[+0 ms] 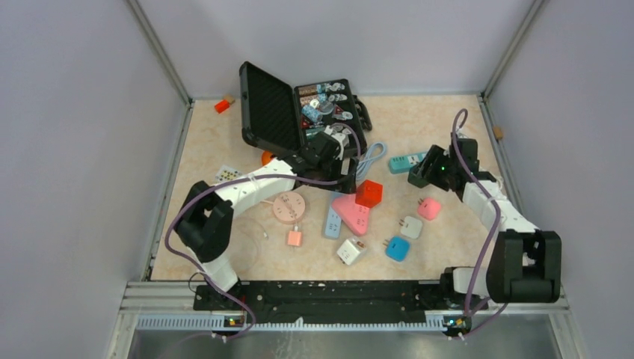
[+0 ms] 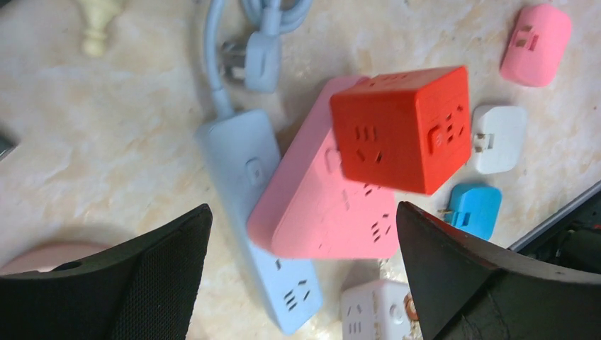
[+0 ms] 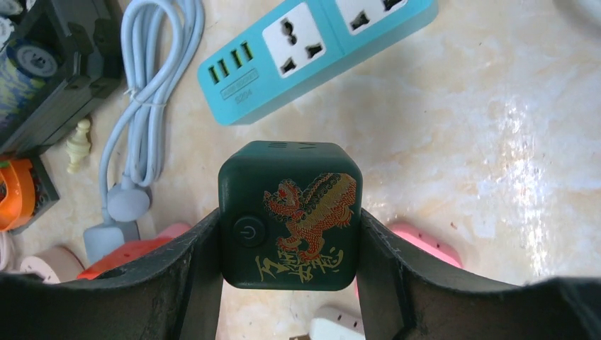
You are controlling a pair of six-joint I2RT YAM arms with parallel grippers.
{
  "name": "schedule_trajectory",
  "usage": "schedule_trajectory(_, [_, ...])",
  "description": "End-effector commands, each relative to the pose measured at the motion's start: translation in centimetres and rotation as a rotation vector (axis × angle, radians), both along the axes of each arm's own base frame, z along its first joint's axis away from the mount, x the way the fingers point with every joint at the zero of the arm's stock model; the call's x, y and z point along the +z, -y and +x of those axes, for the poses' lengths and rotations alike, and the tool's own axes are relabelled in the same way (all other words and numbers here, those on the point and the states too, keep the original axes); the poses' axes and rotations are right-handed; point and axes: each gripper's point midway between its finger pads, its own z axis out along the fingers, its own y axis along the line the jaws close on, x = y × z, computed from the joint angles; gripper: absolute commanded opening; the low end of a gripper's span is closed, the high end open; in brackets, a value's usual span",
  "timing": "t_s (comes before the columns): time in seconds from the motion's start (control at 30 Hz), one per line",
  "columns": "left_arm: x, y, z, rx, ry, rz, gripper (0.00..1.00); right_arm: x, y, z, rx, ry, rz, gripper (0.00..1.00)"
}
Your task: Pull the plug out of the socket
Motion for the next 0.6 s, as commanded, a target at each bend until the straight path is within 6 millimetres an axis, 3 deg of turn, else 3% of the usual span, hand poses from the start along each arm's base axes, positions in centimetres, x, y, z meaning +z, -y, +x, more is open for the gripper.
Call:
schedule_trajectory(0.0, [2.1, -2.3, -0.6, 0.041, 0.082, 0.006, 0.99, 1.0, 0.7, 3.1, 0.033, 0.101, 0.041, 0.26])
schedule_trajectory(0.13, [2.6, -3.4, -0.8, 0.096, 0.110, 0.001, 0.99, 0.4, 1.0, 3.9, 0.026, 0.090, 0.058, 0.30])
schedule_trajectory(0.27, [3.2, -6.0, 0.1, 0.211, 0.184, 0.053, 0.99, -0.5, 1.2, 4.3, 0.003, 0.047, 0.070, 0.36])
schedule_trajectory(0.4, [4.4, -7.8, 0.2, 0.281, 0.241, 0.070, 0.99, -1.6, 1.8, 4.1, -0.024, 0.024, 0.049, 0.49])
schedule_trajectory(0.57, [4.4, -9.3, 0.0, 0.323, 0.258, 0.102, 0.99, -2.5, 3.3, 3.8, -0.081, -0.011, -0.013, 0.60])
